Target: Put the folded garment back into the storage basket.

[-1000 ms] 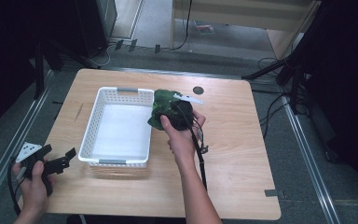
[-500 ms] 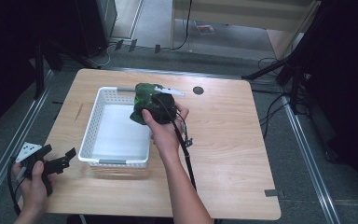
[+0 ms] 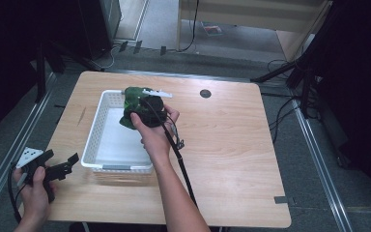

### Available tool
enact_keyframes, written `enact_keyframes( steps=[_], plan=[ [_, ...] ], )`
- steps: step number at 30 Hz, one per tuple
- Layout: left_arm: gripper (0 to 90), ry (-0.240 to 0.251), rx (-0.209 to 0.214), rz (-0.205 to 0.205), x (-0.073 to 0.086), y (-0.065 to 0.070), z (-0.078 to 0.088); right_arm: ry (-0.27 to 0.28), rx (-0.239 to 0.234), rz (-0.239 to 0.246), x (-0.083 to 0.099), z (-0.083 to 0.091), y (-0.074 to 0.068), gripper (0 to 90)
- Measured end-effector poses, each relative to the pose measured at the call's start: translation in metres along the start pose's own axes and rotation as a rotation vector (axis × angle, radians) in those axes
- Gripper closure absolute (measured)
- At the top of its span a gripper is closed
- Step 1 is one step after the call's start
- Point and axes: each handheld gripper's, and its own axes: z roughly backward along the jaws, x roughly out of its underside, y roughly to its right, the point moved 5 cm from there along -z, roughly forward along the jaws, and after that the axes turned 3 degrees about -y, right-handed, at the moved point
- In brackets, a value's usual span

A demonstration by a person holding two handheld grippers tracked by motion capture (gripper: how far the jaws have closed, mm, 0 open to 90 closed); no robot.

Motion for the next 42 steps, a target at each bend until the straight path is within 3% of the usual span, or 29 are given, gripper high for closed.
enact_keyframes(
  steps=[28,42],
  plan=[
    [0.0,-0.001,0.001,-0.001,0.0,0.0,0.0,-0.073,0.017,0.009,0.025,-0.056,-0.027,25.9],
    [0.0,-0.001,0.001,-0.002,0.0,0.0,0.0,-0.166,0.06,0.011,0.04,-0.082,-0.023,24.4]
  ],
)
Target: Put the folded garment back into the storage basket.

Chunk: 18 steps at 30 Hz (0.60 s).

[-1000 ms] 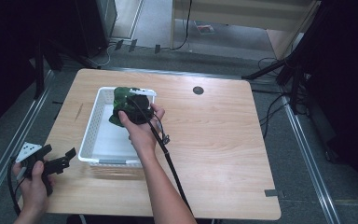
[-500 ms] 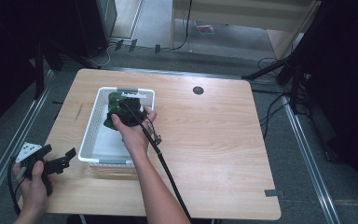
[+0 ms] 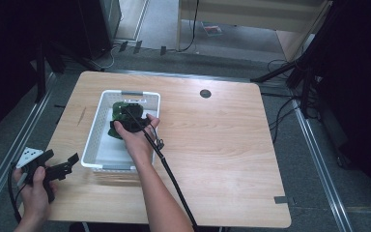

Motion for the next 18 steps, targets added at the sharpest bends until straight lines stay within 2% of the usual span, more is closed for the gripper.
enact_keyframes(
  steps=[8,10,14,18],
  plan=[
    [0.0,-0.002,0.0,-0.001,0.0,0.0,0.0,-0.043,0.022,0.005,0.005,-0.008,0.001,23.8],
    [0.0,-0.001,0.0,-0.001,0.0,0.0,0.0,-0.063,0.013,-0.001,0.005,-0.011,0.002,23.1],
    [0.0,-0.002,0.0,0.0,0.0,0.0,0.0,-0.097,0.021,-0.01,0.008,-0.015,0.004,18.8],
    [0.0,0.0,0.001,0.002,0.0,0.0,0.0,-0.098,0.01,0.009,0.007,-0.013,0.002,14.4]
  ],
)
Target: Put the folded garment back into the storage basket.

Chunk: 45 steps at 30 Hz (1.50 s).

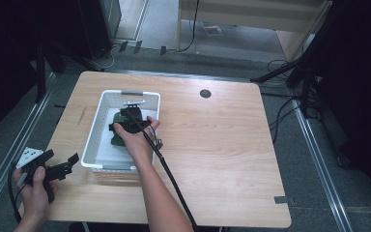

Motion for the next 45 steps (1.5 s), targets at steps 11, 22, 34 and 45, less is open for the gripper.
enact_keyframes(
  steps=[11,22,34,45],
  plan=[
    [0.0,0.004,0.0,0.006,0.0,0.0,0.0,0.1,0.021,0.021,-0.008,0.026,-0.002,8.9],
    [0.0,0.0,-0.001,0.005,0.0,0.0,0.0,0.167,0.003,0.082,-0.012,0.068,0.004,6.4],
    [0.0,0.001,-0.002,0.006,0.0,0.0,0.0,0.225,0.012,0.102,-0.01,0.104,0.026,7.2],
    [0.0,0.002,-0.002,0.006,0.0,0.0,0.0,0.241,0.054,0.05,0.0,0.116,0.069,7.6]
  ],
)
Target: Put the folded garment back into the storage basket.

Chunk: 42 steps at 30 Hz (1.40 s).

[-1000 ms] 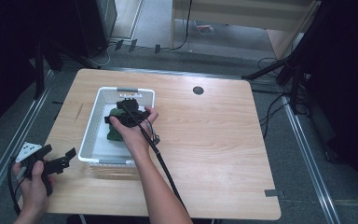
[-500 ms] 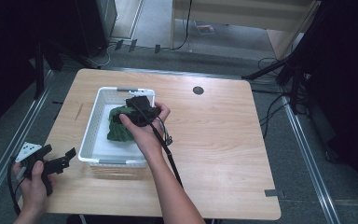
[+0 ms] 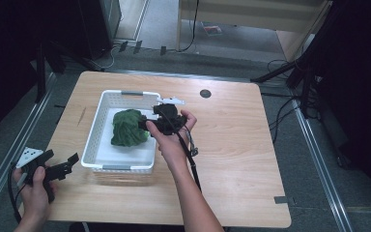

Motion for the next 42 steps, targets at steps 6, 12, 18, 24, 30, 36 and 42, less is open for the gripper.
enact_keyframes(
  steps=[6,12,18,24,30,36,42],
  plan=[
    [0.0,0.001,-0.001,0.001,0.0,0.0,0.0,0.011,0.026,-0.023,0.005,0.007,0.023,7.7],
    [0.0,0.002,-0.001,0.002,0.0,0.0,0.0,0.018,0.058,-0.051,0.012,0.013,0.05,7.7],
    [0.0,0.003,-0.002,0.002,0.0,0.0,0.0,0.033,0.085,-0.077,0.021,0.023,0.08,7.8],
    [0.0,0.003,-0.004,0.003,0.0,0.0,0.0,0.045,0.113,-0.097,0.035,0.031,0.11,7.8],
    [0.0,0.003,-0.007,0.003,0.0,0.0,0.001,0.048,0.146,-0.123,0.052,0.04,0.142,7.9],
    [0.0,0.001,-0.008,0.001,0.0,0.0,0.001,0.051,0.18,-0.161,0.069,0.047,0.172,8.0],
    [0.0,0.0,-0.011,0.0,0.0,0.0,0.001,0.052,0.208,-0.181,0.088,0.056,0.198,8.1]
  ],
)
